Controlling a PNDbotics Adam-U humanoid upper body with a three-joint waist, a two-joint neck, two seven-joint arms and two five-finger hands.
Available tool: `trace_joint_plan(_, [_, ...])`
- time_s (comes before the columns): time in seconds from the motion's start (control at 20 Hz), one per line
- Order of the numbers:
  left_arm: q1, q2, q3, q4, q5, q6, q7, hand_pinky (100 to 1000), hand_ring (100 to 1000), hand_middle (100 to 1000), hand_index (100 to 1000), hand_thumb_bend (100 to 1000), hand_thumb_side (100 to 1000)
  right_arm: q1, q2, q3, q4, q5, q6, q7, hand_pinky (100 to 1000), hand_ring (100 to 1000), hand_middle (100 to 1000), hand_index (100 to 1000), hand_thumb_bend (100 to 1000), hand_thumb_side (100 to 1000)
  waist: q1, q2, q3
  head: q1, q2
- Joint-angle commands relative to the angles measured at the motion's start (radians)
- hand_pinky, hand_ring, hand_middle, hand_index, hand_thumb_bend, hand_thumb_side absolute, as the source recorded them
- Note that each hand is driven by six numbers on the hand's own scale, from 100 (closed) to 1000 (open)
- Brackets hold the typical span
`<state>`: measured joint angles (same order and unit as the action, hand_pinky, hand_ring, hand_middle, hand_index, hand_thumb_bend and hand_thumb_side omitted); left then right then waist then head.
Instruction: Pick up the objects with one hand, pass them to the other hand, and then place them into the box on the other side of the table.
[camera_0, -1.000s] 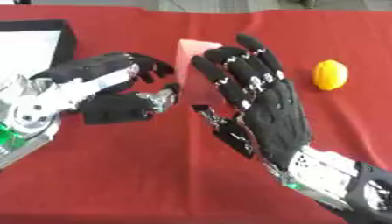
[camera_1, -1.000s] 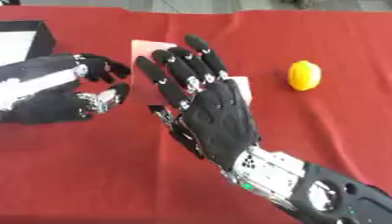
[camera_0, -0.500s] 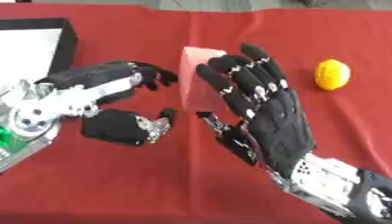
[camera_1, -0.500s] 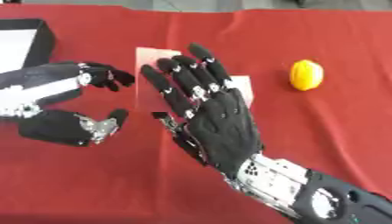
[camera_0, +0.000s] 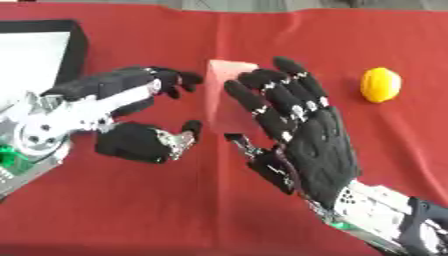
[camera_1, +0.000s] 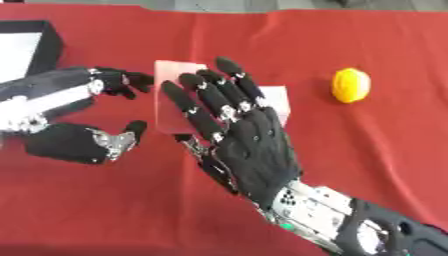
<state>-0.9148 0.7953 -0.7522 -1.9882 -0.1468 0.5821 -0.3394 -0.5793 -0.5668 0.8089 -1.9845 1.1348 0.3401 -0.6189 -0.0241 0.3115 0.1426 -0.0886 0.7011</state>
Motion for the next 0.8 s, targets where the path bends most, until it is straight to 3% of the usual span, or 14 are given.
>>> trace_joint_plan(0.05, [-0.006, 0.026, 0.016, -0.012, -0.027, 0.013, 0.019, 932, 879, 878, 998, 100, 517, -0.001, -0.007, -0.001, -0.015, -0.001, -0.006, -0.011, 790, 605, 468, 637, 100, 100, 0.002, -0.015, -0.002, 0.006, -0.006])
trace_joint_plan(0.8, [-0.003, 0.021, 0.007, -0.012, -0.003, -0.024, -0.035, 935, 881, 879, 1000, 100, 657, -0.002, -0.004, 0.005, -0.015, 0.008, -0.036, -0.050, 788, 604, 471, 642, 100, 100, 0.004, -0.010, -0.008, 0.011, -0.006])
